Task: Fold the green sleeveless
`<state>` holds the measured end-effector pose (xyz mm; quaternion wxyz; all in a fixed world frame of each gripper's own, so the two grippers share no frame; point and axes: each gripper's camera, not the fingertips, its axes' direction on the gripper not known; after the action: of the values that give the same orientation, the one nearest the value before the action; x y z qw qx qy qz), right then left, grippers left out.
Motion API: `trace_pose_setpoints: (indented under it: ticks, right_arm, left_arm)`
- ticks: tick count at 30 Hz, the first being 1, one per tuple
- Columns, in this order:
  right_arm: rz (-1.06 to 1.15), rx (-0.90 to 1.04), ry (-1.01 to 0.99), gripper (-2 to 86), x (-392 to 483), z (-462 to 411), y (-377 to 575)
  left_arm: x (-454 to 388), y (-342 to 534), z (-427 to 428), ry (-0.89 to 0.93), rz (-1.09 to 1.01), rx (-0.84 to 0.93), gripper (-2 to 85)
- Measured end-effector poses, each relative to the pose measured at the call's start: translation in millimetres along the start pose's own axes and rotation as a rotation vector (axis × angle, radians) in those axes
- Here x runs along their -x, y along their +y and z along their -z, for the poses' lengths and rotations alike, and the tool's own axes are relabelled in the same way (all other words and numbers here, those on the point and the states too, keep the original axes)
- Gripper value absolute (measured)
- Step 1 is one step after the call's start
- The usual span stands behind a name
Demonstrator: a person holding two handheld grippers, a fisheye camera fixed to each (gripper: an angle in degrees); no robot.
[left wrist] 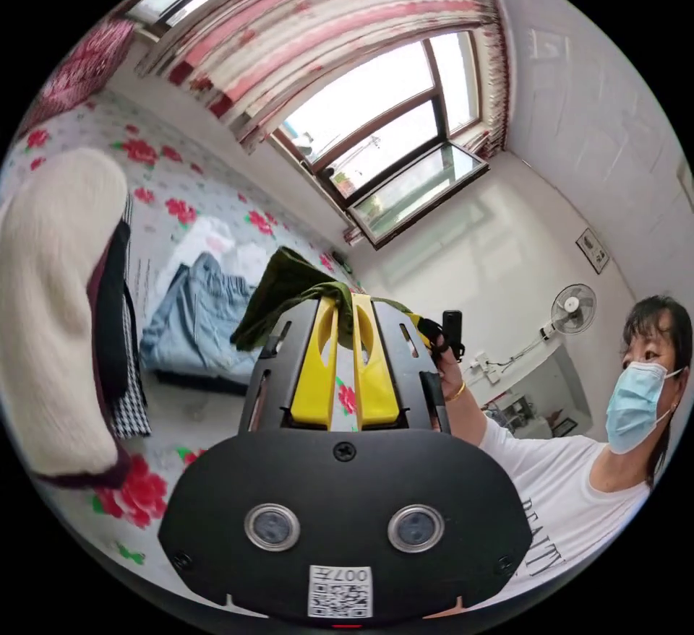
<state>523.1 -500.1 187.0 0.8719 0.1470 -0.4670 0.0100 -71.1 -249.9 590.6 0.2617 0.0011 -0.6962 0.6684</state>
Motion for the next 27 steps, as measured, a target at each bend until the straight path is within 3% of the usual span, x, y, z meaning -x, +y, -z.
trace_pose_setpoints:
  ticks: [5,12,17,23,27]
  right_arm:
    - [-0.124,-0.03,0.147,1.8,-30,-57,13]
    - [-0.265,0.173,0.338,4.1,-46,-108,182]
    - [-0.314,0.451,0.644,5.3,21,-95,353]
    - [-0.253,0.727,0.776,7.1,114,-122,439]
    - [-0.211,0.678,0.889,8.2,147,-159,453]
  left_arm:
    - [41,15,-50,-0.13,0.016,0.068,3.6]
    - [107,198,-82,-0.439,0.164,0.372,5.0]
    - [59,330,-84,-0.614,0.021,0.616,5.0]
    - [-8,438,-117,-0.668,-0.186,0.861,2.3]
    - [-31,481,-160,-0.681,-0.343,1.006,0.1]
